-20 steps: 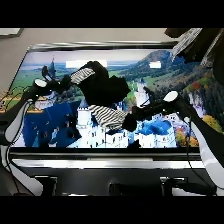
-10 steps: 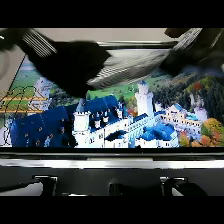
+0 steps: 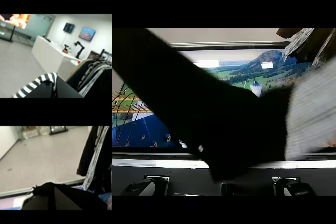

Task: Fold the clothes and pants, and hang the long-sleeved shirts on hangers.

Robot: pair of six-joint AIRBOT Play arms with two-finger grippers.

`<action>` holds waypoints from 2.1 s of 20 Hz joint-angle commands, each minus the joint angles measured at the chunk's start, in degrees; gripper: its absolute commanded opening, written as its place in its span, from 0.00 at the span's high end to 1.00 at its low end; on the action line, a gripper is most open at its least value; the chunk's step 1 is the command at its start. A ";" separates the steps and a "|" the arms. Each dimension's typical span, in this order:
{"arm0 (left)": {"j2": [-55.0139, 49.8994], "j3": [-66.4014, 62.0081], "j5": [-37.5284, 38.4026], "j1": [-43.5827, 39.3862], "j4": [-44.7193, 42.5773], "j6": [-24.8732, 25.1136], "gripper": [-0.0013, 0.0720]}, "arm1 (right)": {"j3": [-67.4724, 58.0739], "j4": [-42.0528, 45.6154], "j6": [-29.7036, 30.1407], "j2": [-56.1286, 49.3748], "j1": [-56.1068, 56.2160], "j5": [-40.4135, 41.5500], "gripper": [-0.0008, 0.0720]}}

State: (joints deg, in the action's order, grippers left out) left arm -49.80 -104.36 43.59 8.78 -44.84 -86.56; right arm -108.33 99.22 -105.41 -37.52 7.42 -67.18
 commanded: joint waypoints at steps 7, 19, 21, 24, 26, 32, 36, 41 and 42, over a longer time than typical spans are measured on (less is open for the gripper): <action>-1.53 6.10 -0.83 0.04 -0.87 -0.02 0.95 | 1.31 20.11 -1.95 -4.37 -0.02 -6.08 0.94; -39.98 15.23 0.24 -0.72 -4.70 -0.02 0.95 | 3.37 2.64 -29.27 -57.81 -0.02 -4.52 0.94; -44.68 15.23 4.42 -0.94 -4.74 -0.52 0.94 | 3.37 -5.81 -23.69 -63.54 -0.02 -5.62 0.93; -47.12 15.23 8.79 -0.48 -4.76 -3.02 0.22 | 3.34 -10.71 -14.36 -65.29 -0.02 -9.14 0.76; -45.70 15.21 11.06 1.01 -4.74 -3.06 0.15 | 3.34 -9.99 -7.37 -62.58 -0.46 -11.69 0.58; -34.40 18.08 22.51 10.40 -14.19 -3.04 0.15 | 3.50 -8.22 11.78 -46.90 -14.21 -21.70 0.41; -22.49 34.38 21.42 15.93 -15.21 -2.95 0.15 | 17.70 -27.28 15.26 -37.00 -31.87 -21.03 0.13; -14.19 53.75 17.88 16.48 -15.19 -2.93 0.15 | 44.89 -37.62 21.77 -30.45 -38.80 -16.96 0.12; -14.25 55.21 17.90 16.48 -15.19 -2.58 0.15 | 48.98 -39.93 23.37 -30.51 -38.14 -16.02 0.12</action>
State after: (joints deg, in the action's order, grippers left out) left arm -67.07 -56.93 62.57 24.62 -59.61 -89.56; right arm -71.70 66.98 -87.00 -70.43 -28.58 -85.36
